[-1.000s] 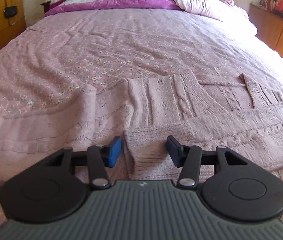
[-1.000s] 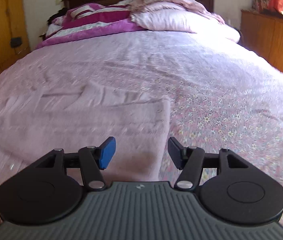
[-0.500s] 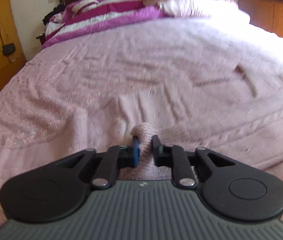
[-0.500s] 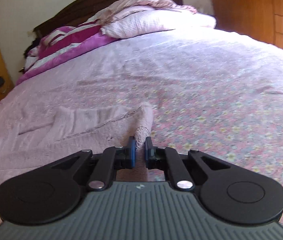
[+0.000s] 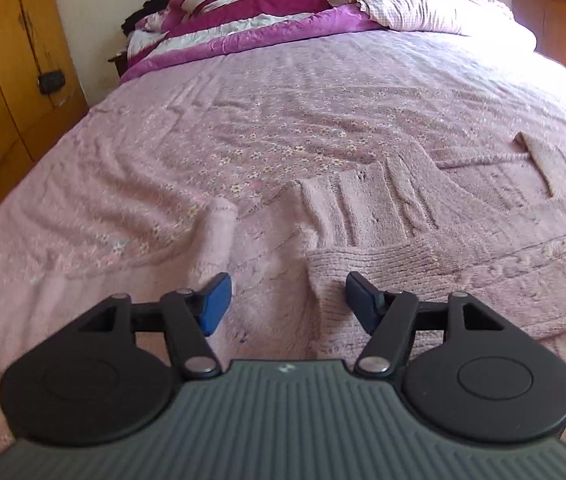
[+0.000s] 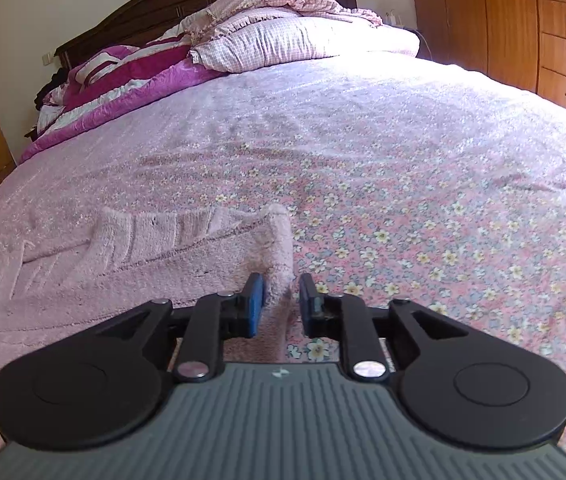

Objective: Fold small clothes

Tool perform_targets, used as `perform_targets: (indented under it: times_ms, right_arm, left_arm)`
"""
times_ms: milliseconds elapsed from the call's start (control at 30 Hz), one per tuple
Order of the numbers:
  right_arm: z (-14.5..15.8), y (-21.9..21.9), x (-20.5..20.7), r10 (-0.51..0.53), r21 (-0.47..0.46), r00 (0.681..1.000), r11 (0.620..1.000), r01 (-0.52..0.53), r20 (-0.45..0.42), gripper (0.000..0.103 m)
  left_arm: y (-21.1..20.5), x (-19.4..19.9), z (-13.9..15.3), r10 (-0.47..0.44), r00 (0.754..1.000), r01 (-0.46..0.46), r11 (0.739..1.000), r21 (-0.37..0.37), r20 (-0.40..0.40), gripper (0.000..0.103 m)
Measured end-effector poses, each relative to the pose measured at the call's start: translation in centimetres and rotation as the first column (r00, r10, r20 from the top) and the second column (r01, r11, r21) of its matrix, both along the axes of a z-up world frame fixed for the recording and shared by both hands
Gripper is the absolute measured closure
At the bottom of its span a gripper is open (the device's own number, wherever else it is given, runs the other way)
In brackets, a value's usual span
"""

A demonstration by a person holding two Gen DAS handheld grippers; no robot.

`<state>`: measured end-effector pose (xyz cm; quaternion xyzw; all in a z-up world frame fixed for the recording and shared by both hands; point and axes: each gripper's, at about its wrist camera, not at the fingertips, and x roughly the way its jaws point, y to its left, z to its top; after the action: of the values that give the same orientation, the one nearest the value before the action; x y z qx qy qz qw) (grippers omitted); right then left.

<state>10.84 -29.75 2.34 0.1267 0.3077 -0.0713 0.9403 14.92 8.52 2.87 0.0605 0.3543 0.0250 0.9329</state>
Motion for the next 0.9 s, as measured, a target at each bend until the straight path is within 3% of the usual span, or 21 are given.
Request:
perform_targets:
  times_ms: [200,333,667,900]
  right_arm:
    - [2.5,0.8,-2.9,0.056,0.003,0.998,0.998,-0.056,0.025,0.051]
    - [3.8,2.4,-5.1,0.109,0.001,0.994,0.994,-0.109,0.026,0.042]
    - [5.1,8.4,-10.2,0.213,0.055,0.977,0.976,-0.212,-0.003,0.031]
    - [5.0,11.9,-13.1,0.229,0.096,0.973,0.969,-0.228,-0.009,0.028]
  left_arm:
    - [0.2,-2.0,1.2,-0.003,1.000,0.003,0.998,-0.065,-0.012,0.038]
    - [0.6,-3.5,2.1,0.006,1.000,-0.007,0.997,-0.082,-0.009,0.038]
    - [5.2,-7.2,4.1,0.095,0.995,-0.096,0.989,-0.110,-0.014,0.038]
    - [10.9,-8.8,4.0,0.189,0.982,-0.191,0.963,-0.192,-0.031,0.038]
